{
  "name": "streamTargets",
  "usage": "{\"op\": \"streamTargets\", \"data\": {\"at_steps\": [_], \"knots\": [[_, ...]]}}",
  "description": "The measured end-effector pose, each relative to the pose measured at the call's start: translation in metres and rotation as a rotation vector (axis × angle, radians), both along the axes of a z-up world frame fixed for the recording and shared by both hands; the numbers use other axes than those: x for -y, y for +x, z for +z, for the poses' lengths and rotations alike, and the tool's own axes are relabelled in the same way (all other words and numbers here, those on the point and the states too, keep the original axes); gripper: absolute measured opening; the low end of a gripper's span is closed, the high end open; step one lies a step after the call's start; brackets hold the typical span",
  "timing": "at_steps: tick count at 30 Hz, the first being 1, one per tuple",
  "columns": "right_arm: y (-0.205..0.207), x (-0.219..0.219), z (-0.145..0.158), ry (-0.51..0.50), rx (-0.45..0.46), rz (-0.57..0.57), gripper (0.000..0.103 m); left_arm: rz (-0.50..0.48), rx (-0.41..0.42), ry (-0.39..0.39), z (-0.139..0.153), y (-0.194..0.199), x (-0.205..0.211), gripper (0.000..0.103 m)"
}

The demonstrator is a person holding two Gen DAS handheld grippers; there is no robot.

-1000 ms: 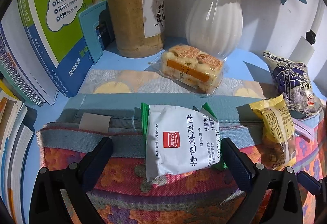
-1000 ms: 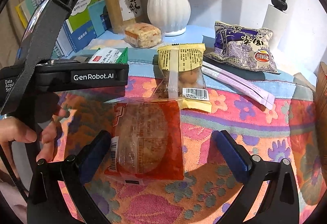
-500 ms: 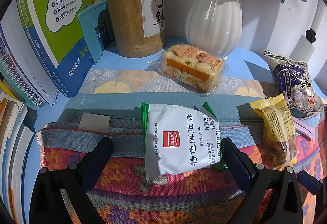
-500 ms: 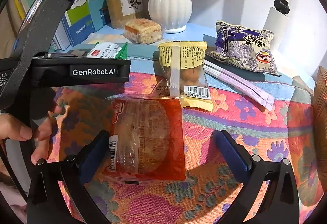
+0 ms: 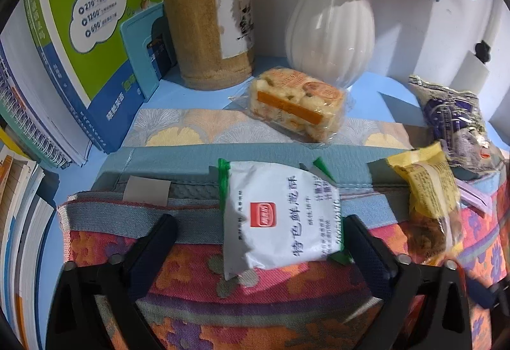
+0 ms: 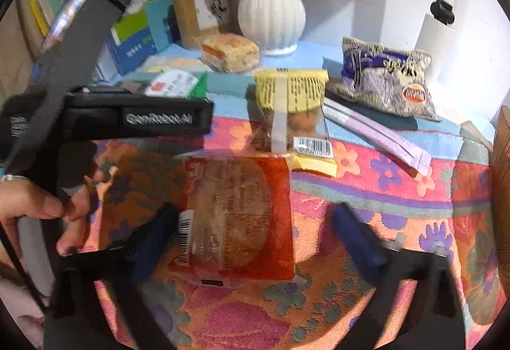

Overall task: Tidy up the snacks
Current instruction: 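Close the left tool on the white pack while the right tool grips the red cake pack, then carry both packs over the amber bowl and open both tools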

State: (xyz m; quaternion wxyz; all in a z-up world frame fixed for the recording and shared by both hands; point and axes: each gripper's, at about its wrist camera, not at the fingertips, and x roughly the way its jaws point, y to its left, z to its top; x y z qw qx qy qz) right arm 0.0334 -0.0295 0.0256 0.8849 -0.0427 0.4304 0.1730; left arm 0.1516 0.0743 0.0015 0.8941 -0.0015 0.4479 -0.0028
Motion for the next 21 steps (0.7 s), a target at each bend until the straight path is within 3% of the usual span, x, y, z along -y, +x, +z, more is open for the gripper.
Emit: {"op": "streamTargets", "data": {"at_steps": [1, 2, 6, 10, 21], "knots": [[-0.002, 0.001, 0.002, 0.019, 0.007, 0.01, 0.05, -0.008, 0.032, 0.001, 0.005, -0.004, 0.001, 0.055], [-0.001, 0.003, 0.001, 0.056, -0.006, 0.025, 0.05, -0.002, 0.045, 0.012, 0.007, -0.007, 0.002, 0.05], [0.005, 0.022, 0.001, 0.238, -0.054, 0.034, 0.049, 0.003, 0.046, -0.059, 0.007, -0.006, -0.01, 0.049], [0.009, 0.039, 0.0, 0.391, -0.088, 0.02, 0.049, 0.018, 0.055, -0.079, 0.008, -0.007, -0.014, 0.049], [-0.006, 0.033, 0.019, 0.448, 0.007, 0.074, 0.049, 0.063, 0.099, -0.074, 0.013, -0.014, -0.02, 0.049]]}}
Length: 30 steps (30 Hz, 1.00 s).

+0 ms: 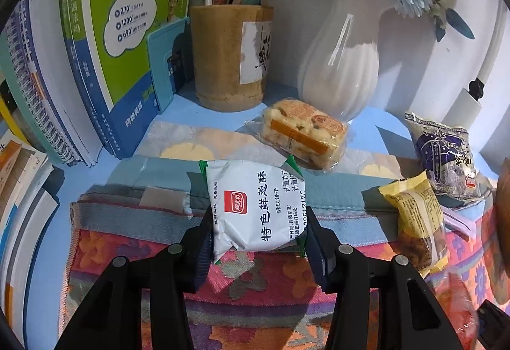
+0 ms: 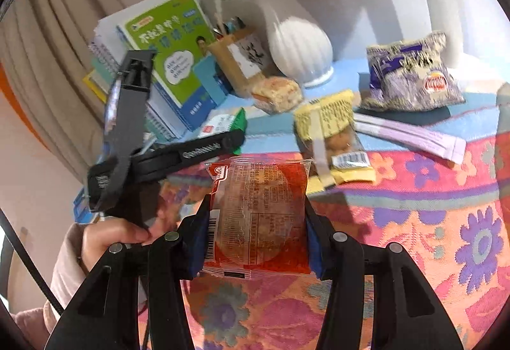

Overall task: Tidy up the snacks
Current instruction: 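Carry both packs over the amber bowl and open both tools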

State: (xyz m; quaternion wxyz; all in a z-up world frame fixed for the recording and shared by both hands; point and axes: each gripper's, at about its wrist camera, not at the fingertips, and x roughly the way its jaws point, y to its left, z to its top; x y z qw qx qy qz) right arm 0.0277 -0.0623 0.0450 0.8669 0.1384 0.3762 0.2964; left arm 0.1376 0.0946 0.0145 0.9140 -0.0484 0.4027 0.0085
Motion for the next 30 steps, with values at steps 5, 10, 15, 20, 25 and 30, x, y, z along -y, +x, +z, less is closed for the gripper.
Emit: {"op": "streamTargets", "data": {"at_steps": [5, 10, 15, 20, 25, 30], "knots": [[-0.011, 0.011, 0.02, 0.036, 0.093, -0.018, 0.049, -0.024, 0.061, 0.026, 0.01, -0.011, 0.007, 0.049], [-0.016, 0.051, 0.055, 0.097, 0.139, -0.044, 0.049, -0.069, 0.103, -0.004, 0.037, -0.025, 0.022, 0.049], [-0.011, 0.118, 0.099, 0.092, 0.19, -0.121, 0.049, -0.195, 0.126, -0.045, 0.094, -0.042, 0.073, 0.049], [0.001, 0.197, 0.143, 0.035, 0.225, -0.213, 0.049, -0.381, 0.185, -0.07, 0.149, -0.061, 0.151, 0.049], [0.014, 0.276, 0.157, -0.066, 0.194, -0.336, 0.049, -0.605, 0.185, -0.104, 0.17, -0.084, 0.24, 0.049], [0.021, 0.329, 0.14, -0.092, 0.108, -0.428, 0.049, -0.779, 0.129, -0.097, 0.155, -0.101, 0.315, 0.049]]}}
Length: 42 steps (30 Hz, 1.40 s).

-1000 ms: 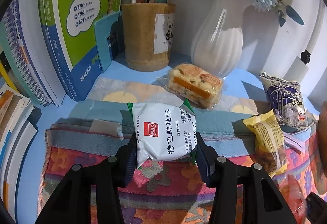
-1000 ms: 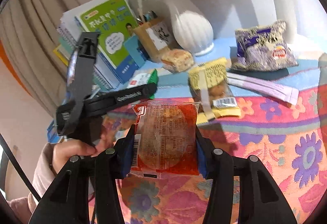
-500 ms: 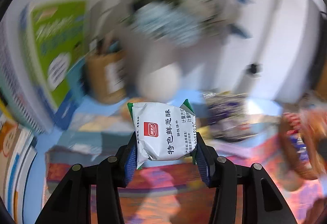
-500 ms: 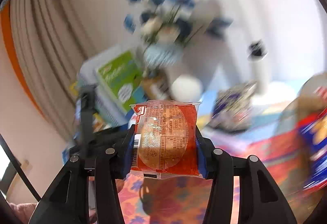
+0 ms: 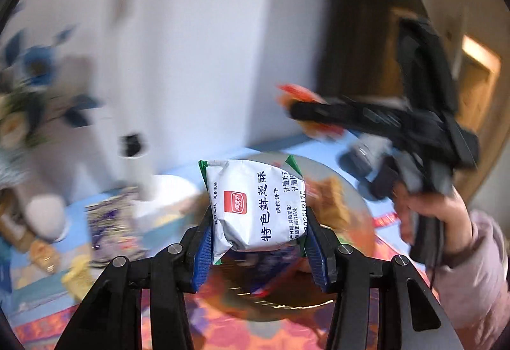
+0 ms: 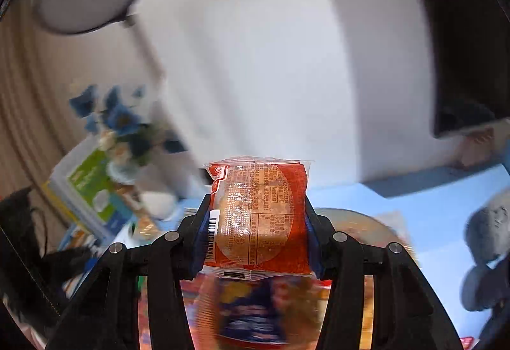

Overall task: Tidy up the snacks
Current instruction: 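Carry both packs over the amber bowl and open both tools, then move the left tool to the orange-label cake pack while the right tool reaches the yellow bread pack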

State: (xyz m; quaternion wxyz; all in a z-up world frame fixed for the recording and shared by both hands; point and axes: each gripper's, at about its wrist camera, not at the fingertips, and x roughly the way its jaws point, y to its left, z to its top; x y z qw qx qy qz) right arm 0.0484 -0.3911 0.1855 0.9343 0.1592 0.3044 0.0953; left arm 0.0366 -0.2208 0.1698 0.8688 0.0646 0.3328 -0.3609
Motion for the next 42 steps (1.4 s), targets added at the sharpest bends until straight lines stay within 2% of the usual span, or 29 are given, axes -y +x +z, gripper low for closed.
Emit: {"op": "streamTargets", "data": {"at_steps": [3, 4, 5, 6, 7, 9, 11, 15, 21, 26, 29, 31, 36, 42], "knots": [[0.004, 0.015, -0.02, 0.014, -0.075, -0.011, 0.051, -0.091, -0.061, 0.009, -0.019, -0.005, 0.036, 0.053], [0.007, 0.018, -0.028, -0.001, -0.118, -0.035, 0.055, -0.1, -0.075, 0.021, -0.027, -0.008, 0.045, 0.068], [0.007, 0.021, -0.032, -0.012, -0.143, -0.062, 0.063, -0.102, -0.081, 0.034, -0.031, -0.008, 0.051, 0.087], [0.006, 0.024, -0.034, -0.018, -0.159, -0.089, 0.086, -0.093, -0.077, 0.048, -0.035, -0.007, 0.055, 0.094], [0.003, 0.028, -0.035, -0.01, -0.156, -0.113, 0.09, -0.074, -0.056, 0.063, -0.037, -0.008, 0.056, 0.1], [-0.003, 0.035, -0.034, 0.041, -0.138, -0.132, 0.09, -0.047, -0.015, 0.092, -0.038, -0.01, 0.054, 0.1], [-0.007, 0.04, -0.03, 0.091, -0.129, -0.136, 0.09, -0.03, -0.006, 0.104, -0.038, -0.007, 0.047, 0.1], [-0.012, 0.032, -0.019, 0.095, -0.108, -0.141, 0.09, 0.026, -0.027, 0.099, -0.038, 0.005, 0.029, 0.1], [-0.013, -0.011, 0.002, 0.115, -0.055, -0.109, 0.091, 0.154, -0.044, 0.103, -0.038, 0.029, -0.019, 0.1], [-0.012, -0.067, 0.021, 0.098, -0.011, -0.028, 0.091, 0.294, -0.049, 0.089, -0.029, 0.055, -0.083, 0.1], [-0.008, -0.106, 0.025, 0.076, 0.012, 0.03, 0.093, 0.423, -0.02, 0.137, -0.026, 0.069, -0.128, 0.1], [-0.003, -0.134, 0.023, 0.076, 0.016, 0.077, 0.094, 0.474, -0.006, 0.151, -0.025, 0.079, -0.16, 0.1], [0.012, -0.193, 0.003, 0.062, -0.005, 0.174, 0.094, 0.578, -0.073, 0.129, -0.04, 0.107, -0.237, 0.1], [0.031, -0.257, -0.053, 0.056, -0.086, 0.27, 0.094, 0.632, -0.176, 0.057, -0.085, 0.142, -0.297, 0.1]]}}
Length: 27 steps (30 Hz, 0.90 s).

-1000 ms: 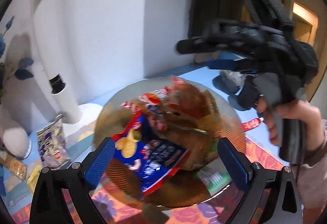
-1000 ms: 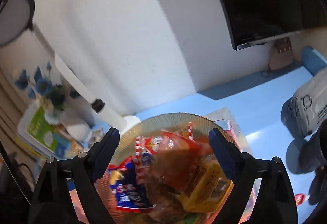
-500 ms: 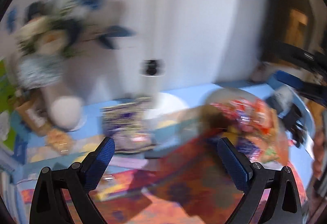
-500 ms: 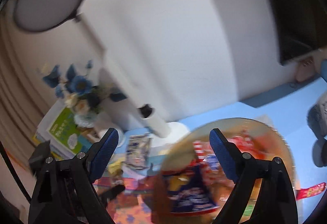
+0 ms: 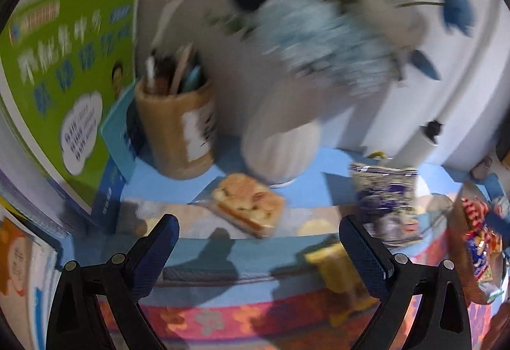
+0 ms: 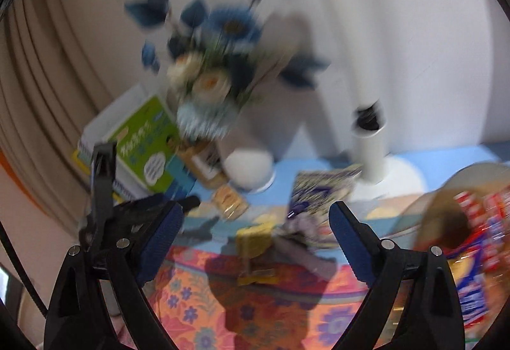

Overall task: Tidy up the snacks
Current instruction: 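Move the left tool to the orange-label cake pack while the right tool reaches the yellow bread pack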

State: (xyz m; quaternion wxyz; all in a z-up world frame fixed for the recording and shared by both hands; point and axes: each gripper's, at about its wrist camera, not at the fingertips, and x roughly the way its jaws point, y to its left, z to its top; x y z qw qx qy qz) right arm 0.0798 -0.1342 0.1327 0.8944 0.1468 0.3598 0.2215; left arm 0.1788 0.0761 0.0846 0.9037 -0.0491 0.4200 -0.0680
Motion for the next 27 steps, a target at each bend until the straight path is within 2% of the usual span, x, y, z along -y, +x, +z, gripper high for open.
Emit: {"op": "streamTargets", "data": {"at_steps": [4, 7, 13, 15, 17, 18, 22, 24, 27], "knots": [[0.011, -0.037, -0.049, -0.039, -0.069, 0.031, 0.094, 0.02, -0.045, -0.043, -0.033, 0.021, -0.011, 0.1], [0.02, -0.062, -0.082, -0.108, -0.105, 0.055, 0.094, -0.012, -0.074, -0.083, -0.052, 0.033, -0.009, 0.1], [0.037, -0.088, -0.123, -0.217, -0.163, 0.079, 0.094, -0.075, -0.101, -0.054, -0.076, 0.051, 0.011, 0.1], [0.037, -0.094, -0.127, -0.27, -0.126, 0.071, 0.095, -0.089, -0.11, -0.037, -0.086, 0.059, 0.015, 0.1], [0.036, -0.103, -0.131, -0.324, -0.107, 0.091, 0.1, -0.098, -0.082, 0.012, -0.089, 0.061, 0.022, 0.103], [0.035, -0.106, -0.131, -0.342, -0.104, 0.098, 0.103, -0.101, -0.08, 0.04, -0.09, 0.061, 0.026, 0.103], [0.034, -0.126, -0.136, -0.485, -0.1, 0.103, 0.103, -0.103, -0.083, 0.18, -0.096, 0.061, 0.049, 0.103], [0.032, -0.133, -0.136, -0.535, -0.085, 0.101, 0.103, -0.103, -0.085, 0.167, -0.096, 0.061, 0.049, 0.103], [0.033, -0.128, -0.135, -0.5, -0.097, 0.104, 0.103, -0.103, -0.085, 0.17, -0.097, 0.06, 0.053, 0.103]]}}
